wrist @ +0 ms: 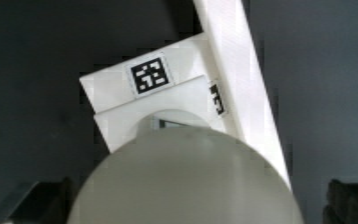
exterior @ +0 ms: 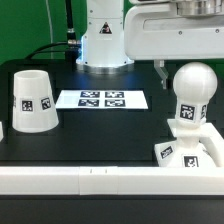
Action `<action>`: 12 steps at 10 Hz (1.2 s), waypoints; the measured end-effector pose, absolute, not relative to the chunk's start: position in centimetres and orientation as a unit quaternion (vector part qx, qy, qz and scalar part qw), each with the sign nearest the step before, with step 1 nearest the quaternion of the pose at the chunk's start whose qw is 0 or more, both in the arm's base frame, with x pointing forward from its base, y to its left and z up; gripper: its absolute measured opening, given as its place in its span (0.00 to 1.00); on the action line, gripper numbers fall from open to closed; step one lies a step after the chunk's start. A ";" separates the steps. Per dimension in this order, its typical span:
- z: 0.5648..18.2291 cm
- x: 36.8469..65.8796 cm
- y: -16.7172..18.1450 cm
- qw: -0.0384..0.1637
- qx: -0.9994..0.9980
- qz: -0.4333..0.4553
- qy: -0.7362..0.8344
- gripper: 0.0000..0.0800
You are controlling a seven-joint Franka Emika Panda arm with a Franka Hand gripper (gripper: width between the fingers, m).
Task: Assemble lamp
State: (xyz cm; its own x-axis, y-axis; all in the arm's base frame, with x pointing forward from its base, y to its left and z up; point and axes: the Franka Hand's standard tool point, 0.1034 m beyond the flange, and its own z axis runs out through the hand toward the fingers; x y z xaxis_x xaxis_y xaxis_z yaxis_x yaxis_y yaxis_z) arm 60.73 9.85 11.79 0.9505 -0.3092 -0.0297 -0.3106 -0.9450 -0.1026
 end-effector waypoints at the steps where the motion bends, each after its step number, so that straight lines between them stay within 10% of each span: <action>1: 11.6 60.7 9.5 0.040 -0.995 0.000 0.088 0.87; 12: 11.4 60.9 10.0 -0.007 -0.902 -0.022 -0.430 0.87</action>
Offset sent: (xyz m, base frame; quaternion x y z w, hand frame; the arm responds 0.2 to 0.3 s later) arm 0.0062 -0.0056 0.0052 -0.0510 0.0567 -0.2734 0.9589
